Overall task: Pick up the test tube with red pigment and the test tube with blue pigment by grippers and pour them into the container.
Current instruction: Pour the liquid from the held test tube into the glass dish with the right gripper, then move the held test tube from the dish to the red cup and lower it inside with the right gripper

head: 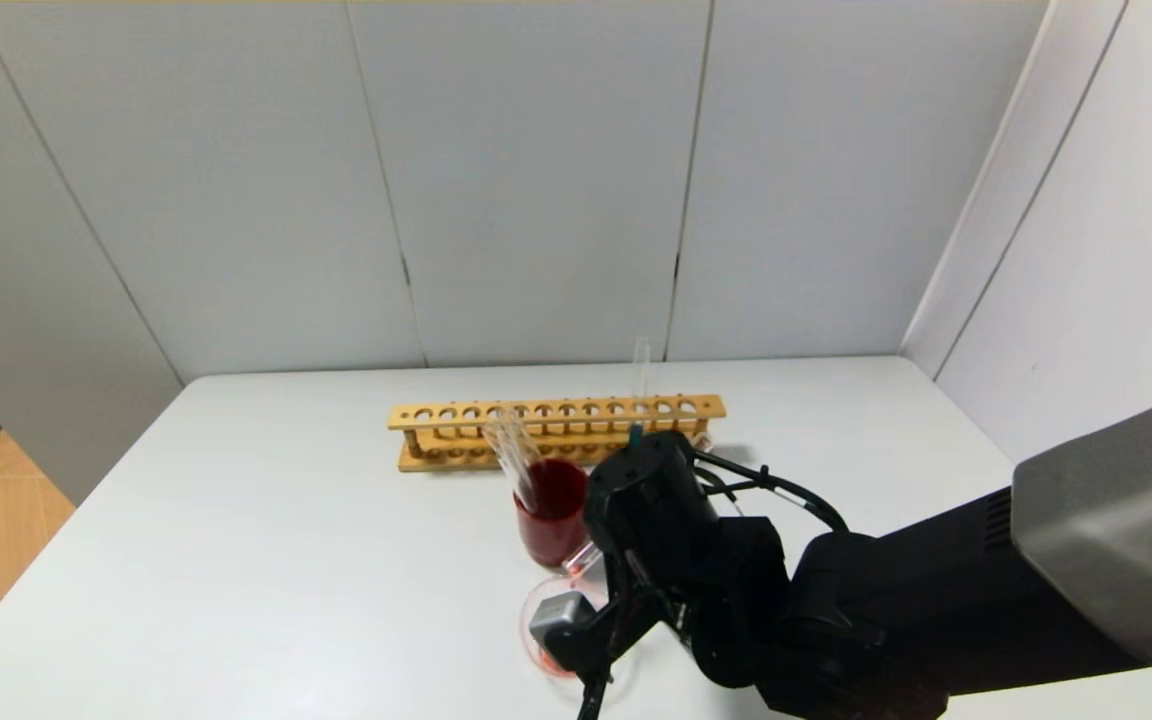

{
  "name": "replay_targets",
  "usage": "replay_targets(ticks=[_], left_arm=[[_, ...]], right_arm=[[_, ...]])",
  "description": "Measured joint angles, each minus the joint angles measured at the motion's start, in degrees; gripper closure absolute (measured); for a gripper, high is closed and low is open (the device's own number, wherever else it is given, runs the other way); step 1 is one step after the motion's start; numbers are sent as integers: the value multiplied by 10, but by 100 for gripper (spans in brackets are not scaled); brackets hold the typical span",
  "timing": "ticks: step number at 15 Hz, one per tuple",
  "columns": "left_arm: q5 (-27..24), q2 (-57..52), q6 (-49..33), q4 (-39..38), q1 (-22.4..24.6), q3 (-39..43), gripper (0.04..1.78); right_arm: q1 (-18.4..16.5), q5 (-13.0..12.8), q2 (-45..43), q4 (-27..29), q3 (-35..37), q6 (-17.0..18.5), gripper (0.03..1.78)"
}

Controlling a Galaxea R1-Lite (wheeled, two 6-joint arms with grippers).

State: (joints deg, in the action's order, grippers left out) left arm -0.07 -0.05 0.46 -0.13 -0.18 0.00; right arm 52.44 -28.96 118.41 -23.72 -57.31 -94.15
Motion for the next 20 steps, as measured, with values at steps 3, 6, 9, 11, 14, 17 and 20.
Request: replay_targets(ticks=[3,6,9,11,14,17,20], left_arm=[[0,0,0,0,0,0,8],[0,0,0,0,0,0,8],[0,0,0,0,0,0,8],[0,0,0,0,0,0,8],[0,0,0,0,0,0,8],[0,0,0,0,0,0,8],[0,0,0,0,0,0,8]], right_arm=[[1,26,2,-27,-22,85,146],[11,80,8,-69,-54,280,146],[23,95,1,-126,-64,512,146],[24,93,-7,-209,-64,667,146],[-9,77,-31,-329,-32,841,146],[-18,73,-42,-371,-12,935,146],[-19,61,-39,-372,0,1002,146]])
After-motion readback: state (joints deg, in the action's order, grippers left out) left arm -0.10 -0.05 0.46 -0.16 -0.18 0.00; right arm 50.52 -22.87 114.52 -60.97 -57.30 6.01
